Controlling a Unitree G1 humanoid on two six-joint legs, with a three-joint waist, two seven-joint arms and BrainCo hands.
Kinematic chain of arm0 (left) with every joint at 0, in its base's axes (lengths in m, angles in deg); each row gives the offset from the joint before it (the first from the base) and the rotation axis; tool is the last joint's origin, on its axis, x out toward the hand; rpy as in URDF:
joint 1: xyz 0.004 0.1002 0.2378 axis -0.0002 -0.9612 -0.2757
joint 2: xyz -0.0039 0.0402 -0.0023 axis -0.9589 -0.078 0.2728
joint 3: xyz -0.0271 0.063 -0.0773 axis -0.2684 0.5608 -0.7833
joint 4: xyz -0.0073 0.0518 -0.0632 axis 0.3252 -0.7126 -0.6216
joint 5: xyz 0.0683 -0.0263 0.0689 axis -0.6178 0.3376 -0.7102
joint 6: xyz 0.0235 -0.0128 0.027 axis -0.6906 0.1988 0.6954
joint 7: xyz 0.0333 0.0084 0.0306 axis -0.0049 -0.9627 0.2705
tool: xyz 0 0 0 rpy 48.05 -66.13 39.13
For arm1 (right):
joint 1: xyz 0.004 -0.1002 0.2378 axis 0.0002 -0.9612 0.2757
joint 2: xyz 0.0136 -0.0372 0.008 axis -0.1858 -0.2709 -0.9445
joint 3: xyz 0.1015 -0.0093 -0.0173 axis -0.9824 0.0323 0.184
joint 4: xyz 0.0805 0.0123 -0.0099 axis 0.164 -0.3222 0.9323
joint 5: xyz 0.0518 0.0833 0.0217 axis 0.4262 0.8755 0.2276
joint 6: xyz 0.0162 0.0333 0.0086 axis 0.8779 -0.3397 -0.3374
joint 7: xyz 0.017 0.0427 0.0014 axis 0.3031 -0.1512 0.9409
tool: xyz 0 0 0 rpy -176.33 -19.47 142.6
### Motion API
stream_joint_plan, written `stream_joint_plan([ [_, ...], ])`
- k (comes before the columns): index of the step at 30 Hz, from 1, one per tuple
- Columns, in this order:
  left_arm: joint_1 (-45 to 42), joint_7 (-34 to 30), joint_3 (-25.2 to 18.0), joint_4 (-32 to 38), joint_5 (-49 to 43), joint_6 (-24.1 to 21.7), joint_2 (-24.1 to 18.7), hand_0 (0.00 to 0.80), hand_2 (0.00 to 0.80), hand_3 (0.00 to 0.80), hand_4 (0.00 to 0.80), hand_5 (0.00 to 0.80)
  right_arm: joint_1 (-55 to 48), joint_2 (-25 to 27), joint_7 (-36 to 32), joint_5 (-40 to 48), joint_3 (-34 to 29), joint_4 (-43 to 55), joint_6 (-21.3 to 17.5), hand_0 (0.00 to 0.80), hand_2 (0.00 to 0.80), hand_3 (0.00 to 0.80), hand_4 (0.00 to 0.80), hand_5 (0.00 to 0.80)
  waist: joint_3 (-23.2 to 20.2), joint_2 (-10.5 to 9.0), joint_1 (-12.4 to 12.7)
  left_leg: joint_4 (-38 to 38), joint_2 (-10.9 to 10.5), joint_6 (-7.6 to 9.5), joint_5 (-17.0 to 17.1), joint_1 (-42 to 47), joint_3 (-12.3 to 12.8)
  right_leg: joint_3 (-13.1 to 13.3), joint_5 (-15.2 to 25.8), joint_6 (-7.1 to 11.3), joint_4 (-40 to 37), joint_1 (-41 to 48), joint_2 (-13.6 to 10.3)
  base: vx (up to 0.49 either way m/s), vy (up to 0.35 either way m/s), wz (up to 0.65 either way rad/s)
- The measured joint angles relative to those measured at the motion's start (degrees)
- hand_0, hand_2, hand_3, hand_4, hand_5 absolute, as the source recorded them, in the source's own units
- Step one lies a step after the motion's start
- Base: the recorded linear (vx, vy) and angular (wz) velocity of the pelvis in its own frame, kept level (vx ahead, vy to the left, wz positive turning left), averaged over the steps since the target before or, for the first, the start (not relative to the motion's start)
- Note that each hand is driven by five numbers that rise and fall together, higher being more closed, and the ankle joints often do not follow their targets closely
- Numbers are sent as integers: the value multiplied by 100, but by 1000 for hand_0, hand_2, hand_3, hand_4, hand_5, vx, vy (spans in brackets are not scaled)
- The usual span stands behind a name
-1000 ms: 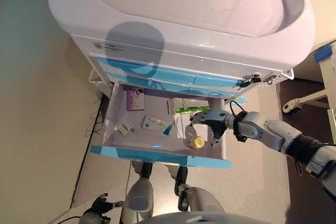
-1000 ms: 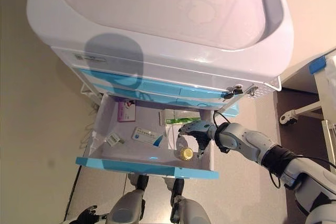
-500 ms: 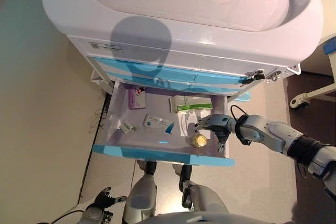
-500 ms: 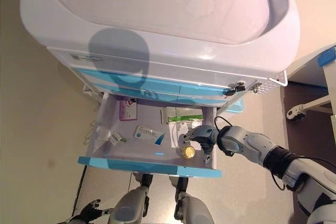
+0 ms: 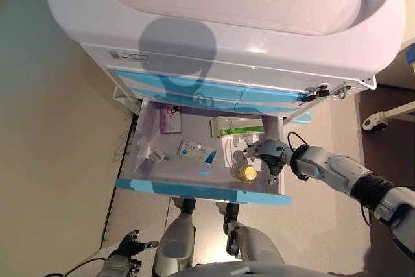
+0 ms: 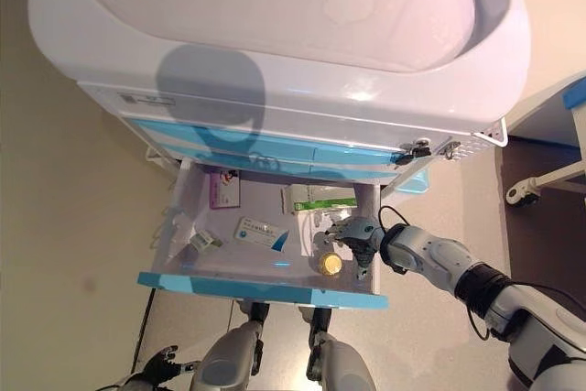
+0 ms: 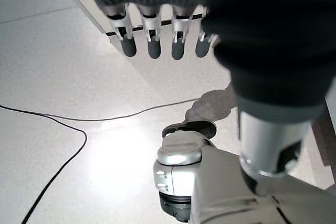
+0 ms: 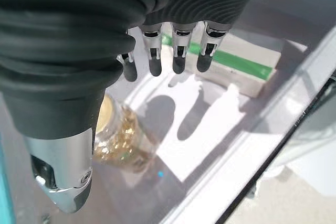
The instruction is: Open the drawer and pick up the medicine
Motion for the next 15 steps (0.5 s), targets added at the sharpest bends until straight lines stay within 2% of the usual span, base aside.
stream_joint_plan([
  [8, 27, 70, 45, -1, 0, 2, 45, 0, 0, 0, 0, 0, -68, -78, 183, -216, -29, -56, 28, 0, 0, 0, 0, 0, 19, 35, 6, 0, -5, -6, 7, -3, -23, -4, 0, 0, 2, 1, -2, 0, 0, 0],
  [15, 50, 136, 50, -2, 0, 5, 113, 0, 0, 0, 0, 0, -146, -419, 234, -288, -27, -142, 62, 0, 0, 0, 0, 0, 22, 88, 6, 0, -5, -14, 16, -12, -57, -24, 0, 0, 4, 1, 0, 0, 0, 0],
])
